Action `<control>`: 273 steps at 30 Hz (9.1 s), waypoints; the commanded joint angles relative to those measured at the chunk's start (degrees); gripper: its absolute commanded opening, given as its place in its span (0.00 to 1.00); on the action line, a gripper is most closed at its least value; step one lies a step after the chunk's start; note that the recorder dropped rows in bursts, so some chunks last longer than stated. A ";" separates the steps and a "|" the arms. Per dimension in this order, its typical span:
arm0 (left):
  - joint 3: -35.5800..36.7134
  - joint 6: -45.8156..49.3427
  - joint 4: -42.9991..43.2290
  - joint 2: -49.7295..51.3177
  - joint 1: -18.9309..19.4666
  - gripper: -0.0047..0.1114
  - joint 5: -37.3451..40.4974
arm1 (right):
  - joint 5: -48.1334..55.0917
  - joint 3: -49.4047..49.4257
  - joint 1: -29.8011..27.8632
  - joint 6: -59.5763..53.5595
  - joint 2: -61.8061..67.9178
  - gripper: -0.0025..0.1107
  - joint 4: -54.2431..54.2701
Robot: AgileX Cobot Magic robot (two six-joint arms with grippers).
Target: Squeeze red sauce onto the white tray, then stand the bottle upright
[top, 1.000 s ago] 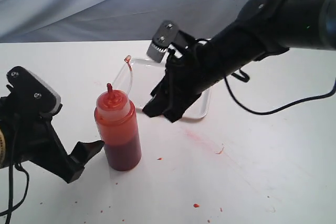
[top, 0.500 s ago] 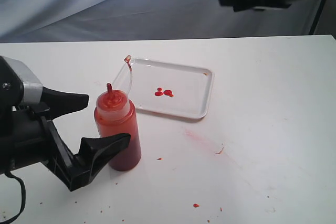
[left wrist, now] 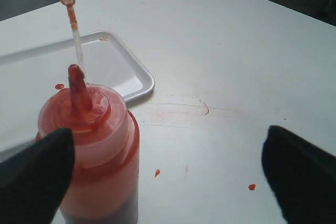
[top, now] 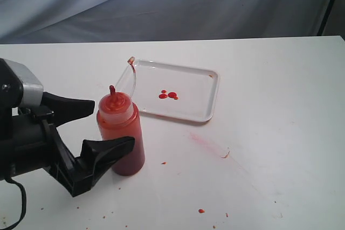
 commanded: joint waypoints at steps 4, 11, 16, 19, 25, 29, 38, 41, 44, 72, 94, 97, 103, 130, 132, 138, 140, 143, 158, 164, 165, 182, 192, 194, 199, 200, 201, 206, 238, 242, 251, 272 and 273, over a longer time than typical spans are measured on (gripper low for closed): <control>0.30 -0.58 0.13 -0.32 -0.33 0.04 0.07 | -0.74 0.37 -0.47 0.39 -0.26 0.02 -0.06; 0.30 -0.17 0.34 -0.32 -0.33 0.04 -1.09 | -0.74 0.37 -0.47 0.39 -0.26 0.02 -0.06; 0.30 -0.17 0.34 -0.32 -0.33 0.04 -1.09 | -0.74 0.37 -0.47 0.39 -0.26 0.02 -0.06; 0.30 -0.17 0.34 -0.32 -0.33 0.04 -1.09 | -0.74 0.37 -0.47 0.39 -0.26 0.02 -0.06; 0.30 -0.04 0.34 -0.32 -0.33 0.04 -1.19 | -0.74 0.37 -0.47 0.39 -0.26 0.02 -0.06; 0.30 -0.04 0.34 -0.32 -0.33 0.04 -1.19 | -0.74 0.37 -0.47 0.39 -0.26 0.02 -0.06; 0.30 -0.16 0.34 -0.32 -0.33 0.04 -1.19 | -0.74 0.37 -0.47 0.39 -0.26 0.02 -0.06; 0.30 -0.16 0.34 -0.32 -0.33 0.04 -1.19 | -0.74 0.37 -0.47 0.39 -0.26 0.02 -0.06; 0.30 -0.16 0.34 -0.32 -0.33 0.04 -1.51 | -0.74 0.37 -0.47 0.39 -0.26 0.02 -0.06; 20.23 -9.51 -9.39 -64.27 24.80 0.04 27.96 | -0.90 0.37 -0.47 0.39 -0.26 0.02 -0.06; 20.26 51.36 -54.85 -64.27 27.47 0.04 34.80 | -1.32 0.37 -0.47 0.39 -0.26 0.02 0.48; 20.35 74.03 -70.92 -64.27 27.47 0.04 41.92 | -1.32 0.37 -0.47 0.39 -0.26 0.02 0.98; 22.96 72.94 -73.66 -64.27 27.68 0.04 41.14 | -1.32 0.37 -0.47 0.39 -0.26 0.02 0.98; 22.96 67.07 -73.40 -64.27 27.69 0.04 40.38 | -1.32 0.37 -0.47 0.39 -0.26 0.02 0.98; 22.96 67.38 -72.43 -64.27 27.69 0.04 40.68 | -1.32 0.37 -0.47 0.39 -0.26 0.02 0.98; 22.96 70.47 -71.91 -64.27 27.69 0.04 40.80 | -1.32 0.37 -0.47 0.39 -0.26 0.02 0.98; 22.96 69.95 -71.91 -64.27 27.69 0.04 40.54 | -1.32 0.37 -0.47 0.39 -0.26 0.02 0.98; 22.96 69.95 -71.91 -64.27 27.69 0.04 40.15 | -1.32 0.37 -0.47 0.39 -0.26 0.02 0.98; 22.96 69.95 -71.91 -64.27 27.69 0.04 40.15 | -1.32 0.37 -0.47 0.39 -0.26 0.02 0.98; 22.96 69.95 -71.91 -64.27 27.69 0.04 40.15 | -1.32 0.37 -0.47 0.39 -0.26 0.02 0.98; 22.96 69.95 -71.91 -64.27 27.69 0.04 40.15 | -1.32 0.37 -0.47 0.39 -0.26 0.02 0.98; 22.96 69.95 -71.91 -64.27 27.69 0.04 40.15 | -1.32 0.37 -0.47 0.39 -0.85 0.02 0.91; 22.96 69.95 -71.91 -64.27 27.69 0.04 40.15 | -1.32 0.37 -0.47 0.39 -14.70 0.02 0.91; 22.96 69.95 -71.91 -64.27 27.69 0.04 40.15 | -1.32 0.37 -0.47 0.39 -17.55 0.02 0.91; 22.96 69.95 -71.91 -64.27 27.69 0.04 40.15 | -1.32 0.37 -0.47 0.39 -23.51 0.02 0.91; 22.96 69.95 -71.91 -64.27 27.69 0.04 40.15 | -1.32 0.37 -0.47 0.39 -24.61 0.02 0.91; 22.96 69.95 -71.91 -64.27 27.69 0.04 40.15 | -1.32 0.37 -0.47 0.39 -25.59 0.02 0.91; 22.96 69.95 -71.91 -64.27 27.69 0.04 40.15 | -1.32 0.37 -0.47 0.39 -28.97 0.02 0.91; 22.96 69.95 -71.91 -64.27 27.69 0.04 40.31 | -0.74 0.37 -18.31 0.39 -52.64 0.02 1.38; 22.96 69.95 -71.91 -64.27 27.69 0.04 40.31 | -0.74 0.37 -18.31 0.39 -54.30 0.02 1.38; 22.96 69.95 -71.91 -64.27 27.69 0.04 40.31 | -0.74 0.37 -18.31 0.39 -54.60 0.02 1.38; 22.96 69.95 -71.91 -64.27 27.69 0.04 40.43 | -10.97 14.25 -18.32 0.39 -66.46 0.02 -44.29; 22.96 69.95 -71.91 -64.27 27.69 0.04 40.43 | -10.97 16.09 -18.32 0.39 -66.46 0.02 -44.29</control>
